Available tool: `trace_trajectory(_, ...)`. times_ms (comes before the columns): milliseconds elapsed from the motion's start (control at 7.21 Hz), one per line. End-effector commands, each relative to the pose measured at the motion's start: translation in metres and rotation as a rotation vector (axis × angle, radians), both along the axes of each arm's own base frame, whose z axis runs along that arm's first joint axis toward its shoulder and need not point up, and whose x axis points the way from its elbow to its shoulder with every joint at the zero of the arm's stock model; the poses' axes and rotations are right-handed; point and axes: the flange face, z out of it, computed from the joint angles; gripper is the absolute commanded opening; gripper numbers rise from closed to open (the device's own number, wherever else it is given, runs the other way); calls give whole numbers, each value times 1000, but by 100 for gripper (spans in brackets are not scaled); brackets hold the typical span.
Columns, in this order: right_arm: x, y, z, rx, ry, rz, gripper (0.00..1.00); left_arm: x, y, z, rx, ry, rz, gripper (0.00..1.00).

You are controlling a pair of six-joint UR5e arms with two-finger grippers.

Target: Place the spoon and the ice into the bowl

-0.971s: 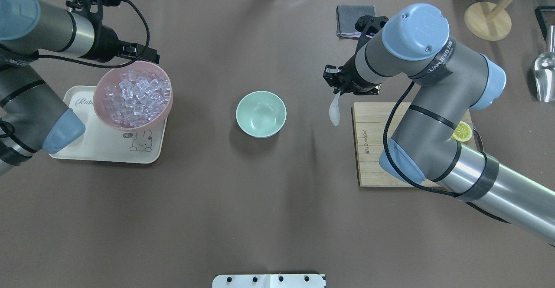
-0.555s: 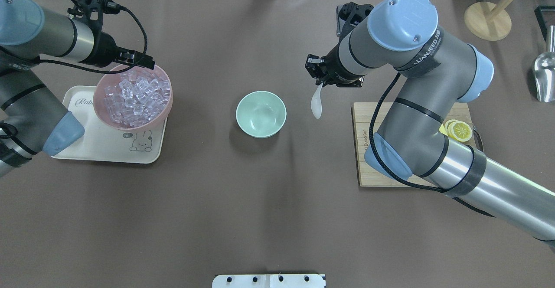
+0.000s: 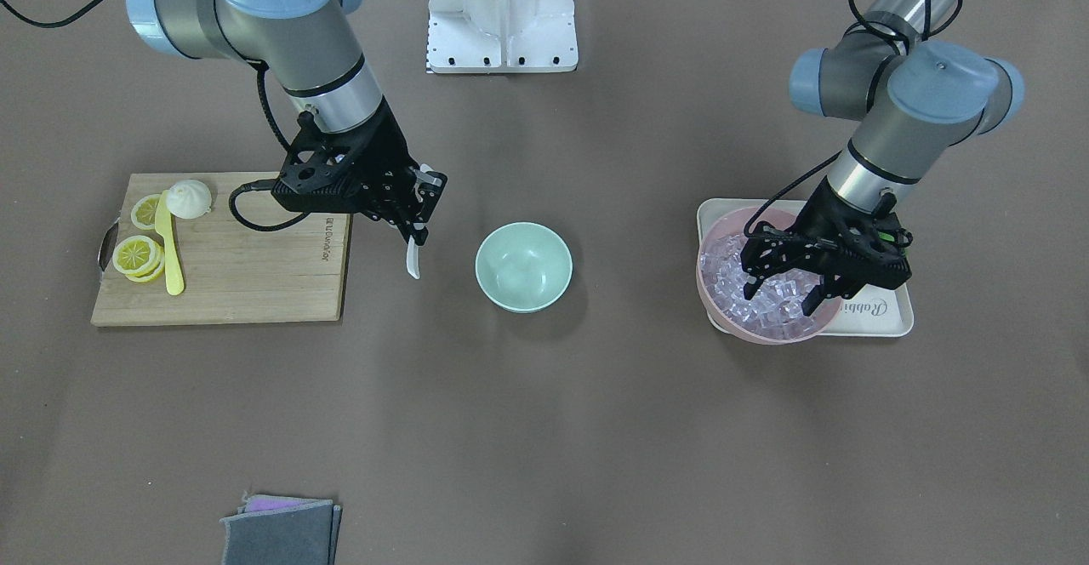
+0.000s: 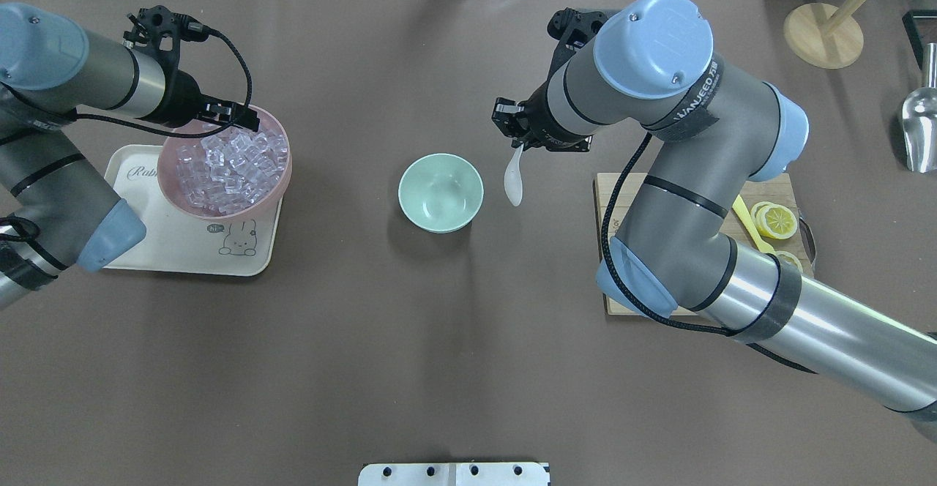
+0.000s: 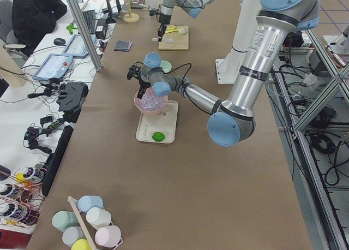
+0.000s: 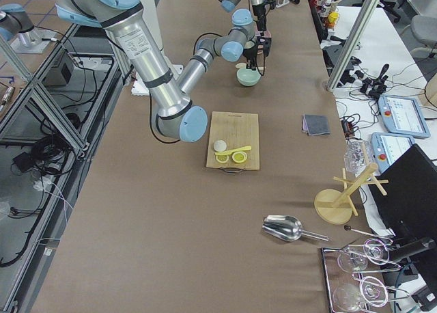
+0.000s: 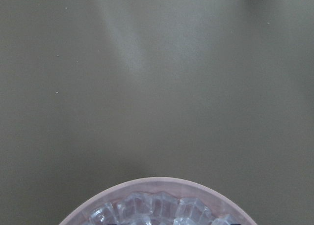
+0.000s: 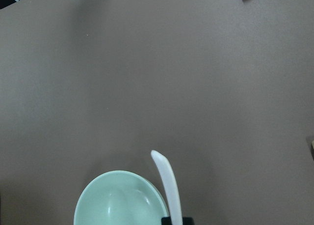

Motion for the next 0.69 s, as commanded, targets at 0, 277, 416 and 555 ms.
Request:
trace_trajectory(0, -25, 7, 2, 54, -1, 27, 0, 14, 9, 4, -2, -8, 15, 81)
trace_trajectory(277, -61, -13, 0, 67, -36, 49, 0, 19, 11, 5, 1, -13, 19, 81)
trace_trajectory(416, -66, -19, -12, 81, -40, 71, 0, 19, 11, 5, 1, -14, 20, 81)
trace_trajectory(555, -73, -25, -20, 94, -31, 96, 0, 19, 11, 5, 1, -14, 20, 81)
